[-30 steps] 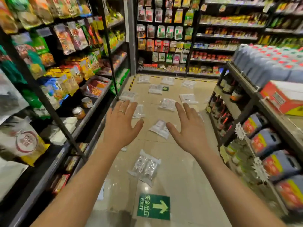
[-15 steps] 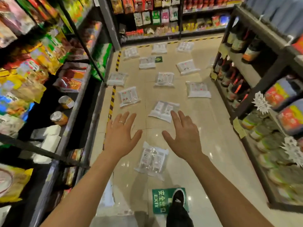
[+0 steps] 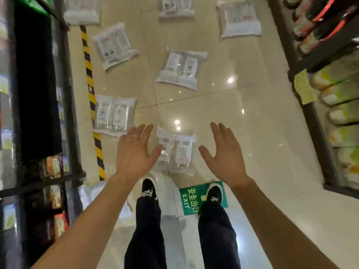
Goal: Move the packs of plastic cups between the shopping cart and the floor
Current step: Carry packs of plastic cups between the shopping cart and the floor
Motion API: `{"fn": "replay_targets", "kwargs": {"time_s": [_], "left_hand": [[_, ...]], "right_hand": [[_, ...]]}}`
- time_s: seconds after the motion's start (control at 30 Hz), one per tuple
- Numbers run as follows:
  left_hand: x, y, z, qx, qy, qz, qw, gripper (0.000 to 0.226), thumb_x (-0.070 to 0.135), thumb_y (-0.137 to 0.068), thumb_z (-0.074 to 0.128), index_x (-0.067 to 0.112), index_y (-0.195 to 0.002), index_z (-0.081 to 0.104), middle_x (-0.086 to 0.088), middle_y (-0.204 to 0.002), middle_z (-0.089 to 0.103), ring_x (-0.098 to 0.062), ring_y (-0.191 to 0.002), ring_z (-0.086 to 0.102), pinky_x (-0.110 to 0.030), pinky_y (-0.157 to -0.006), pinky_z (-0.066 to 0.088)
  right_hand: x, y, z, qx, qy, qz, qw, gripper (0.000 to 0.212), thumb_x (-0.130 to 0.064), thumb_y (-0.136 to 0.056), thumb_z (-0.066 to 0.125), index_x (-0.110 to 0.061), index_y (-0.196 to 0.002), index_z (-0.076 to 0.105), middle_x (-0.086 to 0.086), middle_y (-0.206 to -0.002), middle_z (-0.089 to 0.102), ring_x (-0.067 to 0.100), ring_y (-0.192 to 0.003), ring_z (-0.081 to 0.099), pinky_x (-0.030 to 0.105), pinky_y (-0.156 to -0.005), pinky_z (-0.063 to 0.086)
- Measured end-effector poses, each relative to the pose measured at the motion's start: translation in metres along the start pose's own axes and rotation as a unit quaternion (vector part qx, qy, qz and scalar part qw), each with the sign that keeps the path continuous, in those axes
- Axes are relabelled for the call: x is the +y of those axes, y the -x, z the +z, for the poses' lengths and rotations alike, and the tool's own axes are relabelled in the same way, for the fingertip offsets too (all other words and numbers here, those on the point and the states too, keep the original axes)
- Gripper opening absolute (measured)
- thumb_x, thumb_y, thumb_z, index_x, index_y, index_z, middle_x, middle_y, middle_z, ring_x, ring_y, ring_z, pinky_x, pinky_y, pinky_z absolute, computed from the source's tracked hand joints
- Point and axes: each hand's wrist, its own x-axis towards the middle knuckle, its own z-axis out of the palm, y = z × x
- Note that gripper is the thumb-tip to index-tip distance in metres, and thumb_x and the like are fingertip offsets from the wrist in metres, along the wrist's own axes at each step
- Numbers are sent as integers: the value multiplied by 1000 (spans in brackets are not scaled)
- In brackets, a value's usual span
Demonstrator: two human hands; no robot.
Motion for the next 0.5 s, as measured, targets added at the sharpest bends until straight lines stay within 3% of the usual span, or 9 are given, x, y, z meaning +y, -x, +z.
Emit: {"fn": "replay_targets", "kwargs": {"time_s": [0.23,0.5], "left_hand": [[-87,-89,169,-27,16,-2,1000,82,69,-89,29,16,-152,34,-15,-152,39,-35,-139,37,-53,-110,32],[-161,-149,365,-60,19,16,998,78,63,-93,30,14,-154,25,-23,-153,34,-39,-140,34,-55,-110,35]], "right_hand": [[74,-53,184,-12,-57,117,991,76,-56,-89,42,-27,-155,19,3,-162,20,24,-149,15,49,-119,22],[177,-119,373,-2,-21,137,990,75,-59,-91,38,-31,-156,11,2,-163,16,23,-150,11,42,-120,13]]}}
